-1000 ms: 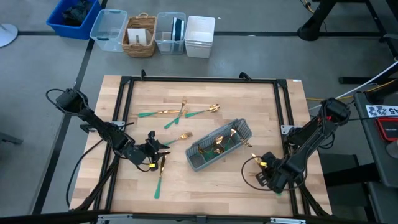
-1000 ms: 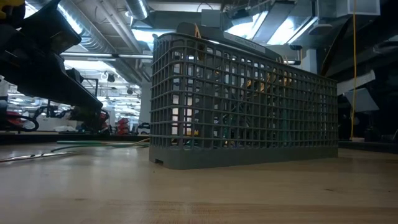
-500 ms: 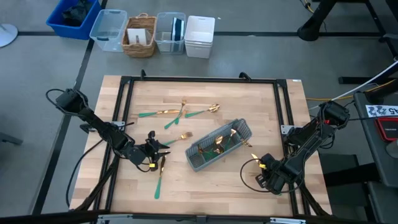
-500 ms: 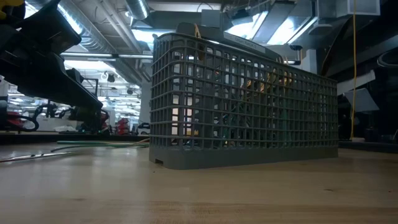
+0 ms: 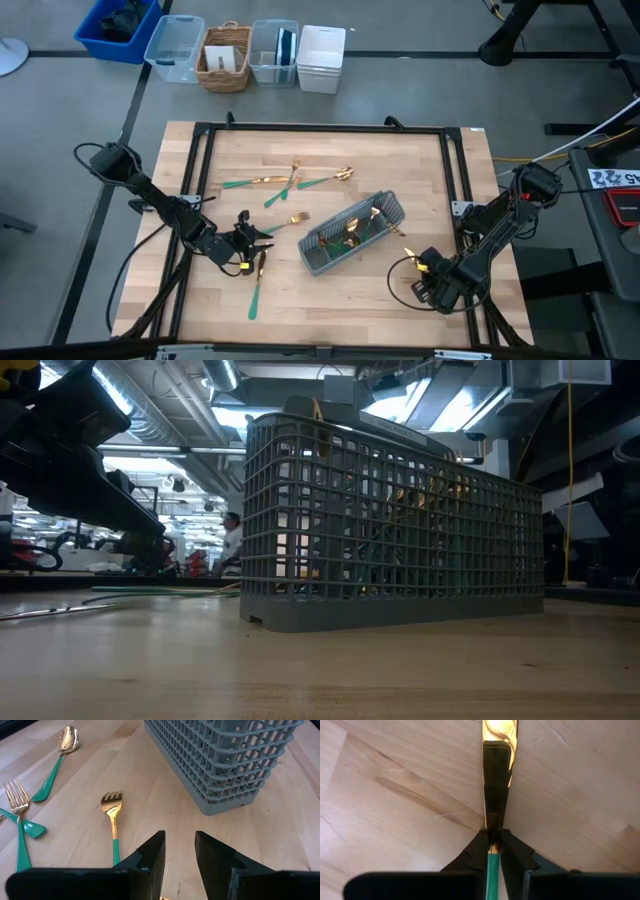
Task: Sort silverware
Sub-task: Put the gold knife into the gray silverware organizer
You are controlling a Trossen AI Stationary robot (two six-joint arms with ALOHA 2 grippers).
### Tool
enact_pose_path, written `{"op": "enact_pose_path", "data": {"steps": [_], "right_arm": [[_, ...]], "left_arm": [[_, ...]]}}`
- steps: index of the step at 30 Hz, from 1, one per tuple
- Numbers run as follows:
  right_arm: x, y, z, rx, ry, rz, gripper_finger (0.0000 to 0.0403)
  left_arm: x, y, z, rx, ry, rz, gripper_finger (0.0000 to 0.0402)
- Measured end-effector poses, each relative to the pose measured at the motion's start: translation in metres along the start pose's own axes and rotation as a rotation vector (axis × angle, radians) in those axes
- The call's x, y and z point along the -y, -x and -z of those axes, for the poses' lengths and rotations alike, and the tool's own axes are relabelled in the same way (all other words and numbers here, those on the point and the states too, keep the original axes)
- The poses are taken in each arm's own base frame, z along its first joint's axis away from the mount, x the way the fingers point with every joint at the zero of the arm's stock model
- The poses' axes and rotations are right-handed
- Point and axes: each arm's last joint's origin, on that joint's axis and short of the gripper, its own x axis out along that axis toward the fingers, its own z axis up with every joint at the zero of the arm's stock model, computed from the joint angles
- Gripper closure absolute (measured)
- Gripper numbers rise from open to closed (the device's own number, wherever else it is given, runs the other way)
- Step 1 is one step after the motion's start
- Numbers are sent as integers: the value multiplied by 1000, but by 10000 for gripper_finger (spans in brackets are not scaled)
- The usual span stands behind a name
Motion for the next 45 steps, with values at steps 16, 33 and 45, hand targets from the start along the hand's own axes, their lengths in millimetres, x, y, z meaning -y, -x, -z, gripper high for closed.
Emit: {"op": "enact_pose_path", "data": {"steps": [16,33,45], "right_arm": [[-9,12,3,-2,17,-5,361],[-13,13,6,-59,56,-42,361],[-24,15,6,-7,146,-161,361]], "left_arm": [[0,0,0,0,0,-1,302],[0,0,0,0,5,-1,302],[0,0,0,0,7,-1,302]]}}
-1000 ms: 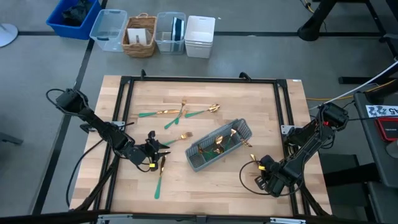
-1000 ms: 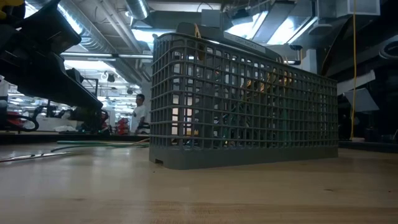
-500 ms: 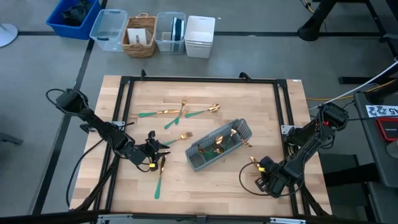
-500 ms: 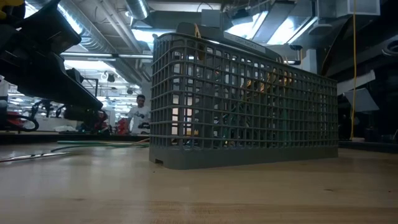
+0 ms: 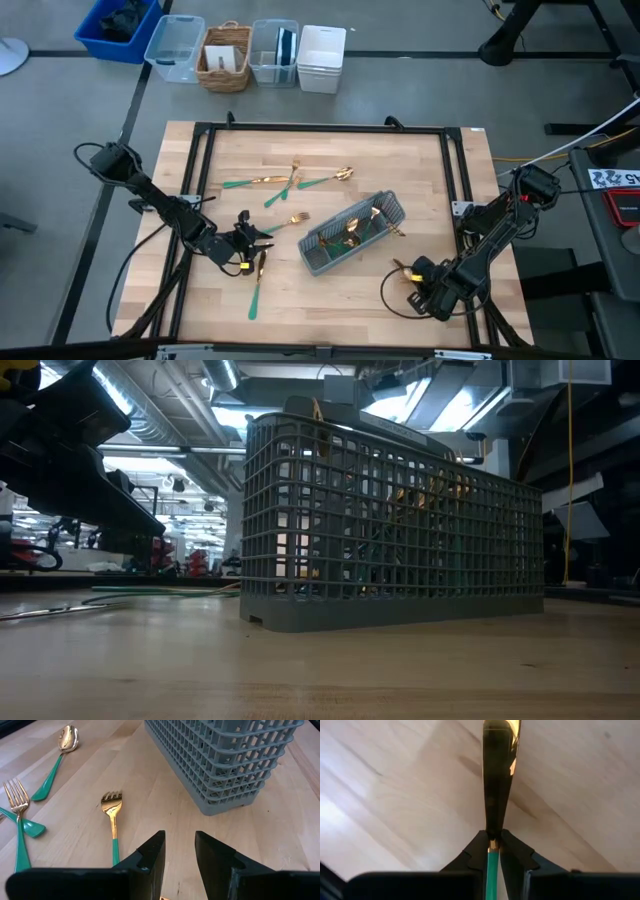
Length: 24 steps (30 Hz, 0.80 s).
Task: Sort silverware
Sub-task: Put the gold knife into the gray silverware organizer
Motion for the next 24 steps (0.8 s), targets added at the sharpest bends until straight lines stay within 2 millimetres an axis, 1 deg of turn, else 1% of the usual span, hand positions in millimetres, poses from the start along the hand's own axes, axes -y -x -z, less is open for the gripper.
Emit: {"op": "enact_pose_path", "data": {"steps": [3,18,24], "right_arm": [[-4,0,-5,18,31,-33,361],[-29,1,-46,182,278,-219,361],[-36,3,-60,229,373,-269,361]], "left_arm": [[0,0,0,0,0,0,302],[0,0,0,0,0,0,302],[0,0,0,0,0,0,302]]}}
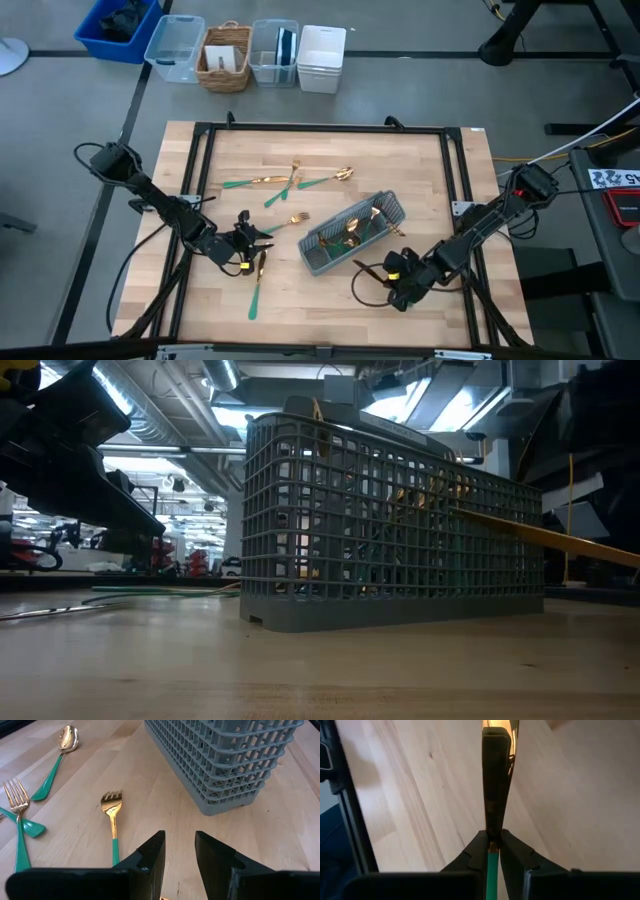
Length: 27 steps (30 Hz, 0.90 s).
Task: Sort silverware
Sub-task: Put the gold knife into the gray silverware organizer
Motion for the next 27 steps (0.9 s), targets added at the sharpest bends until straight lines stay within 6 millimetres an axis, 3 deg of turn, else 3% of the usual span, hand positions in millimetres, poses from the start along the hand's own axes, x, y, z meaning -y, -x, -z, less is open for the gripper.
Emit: {"op": "enact_pose_path", "data": {"steps": [10,27], "right_arm": [[3,-2,-13,34,65,-11,361],[-13,0,-21,126,200,-149,361]], "left_arm": [[0,0,0,0,0,0,302],[0,0,0,0,0,0,302]]}}
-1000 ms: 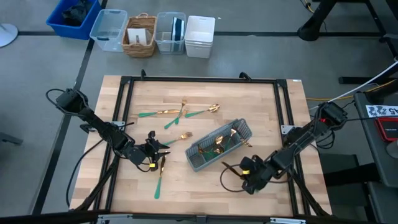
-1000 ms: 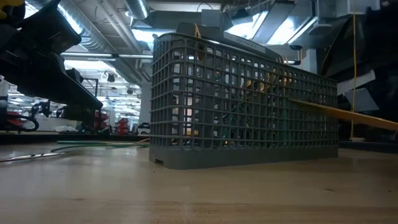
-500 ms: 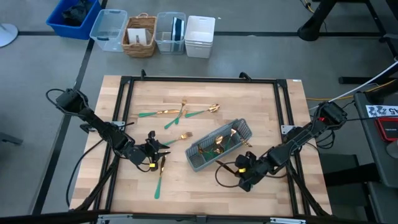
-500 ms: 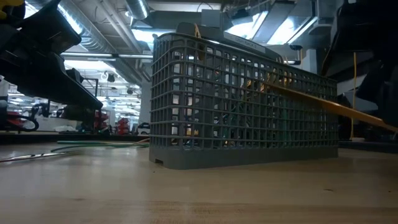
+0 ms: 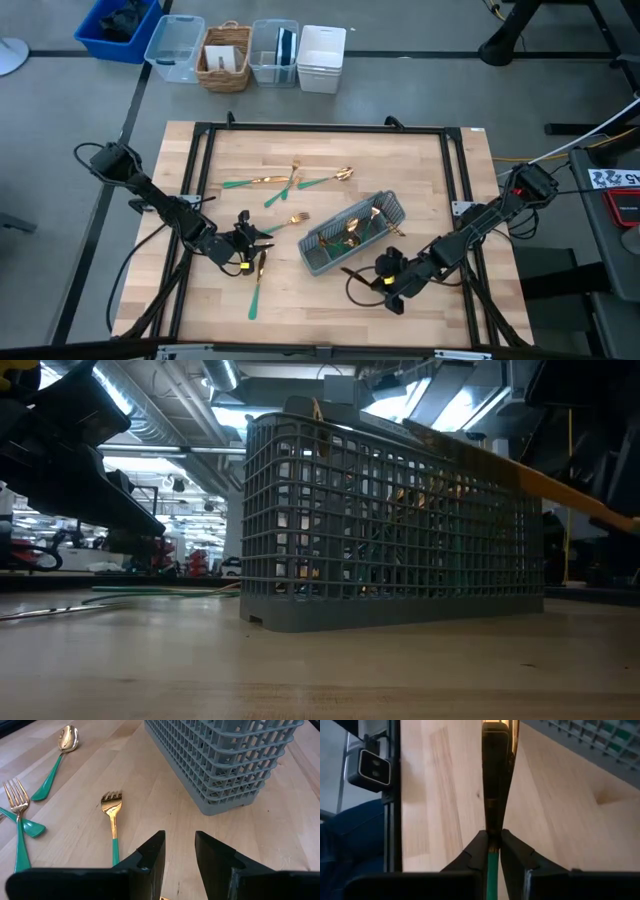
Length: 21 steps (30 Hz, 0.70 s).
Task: Sort silverware
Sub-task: Put the gold knife into the gray silverware organizer
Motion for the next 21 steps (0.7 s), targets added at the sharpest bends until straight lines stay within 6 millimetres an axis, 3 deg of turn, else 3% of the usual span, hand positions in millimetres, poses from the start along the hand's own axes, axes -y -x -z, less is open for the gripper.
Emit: {"op": "enact_pose_path", "data": {"steps": [12,21], "right_arm": [[-25,12,-26,102,211,-31,361],[-34,28,-41,69,314,120,361]], "left_arm": [[0,0,0,0,0,0,302],[0,0,0,0,0,1,302]]}}
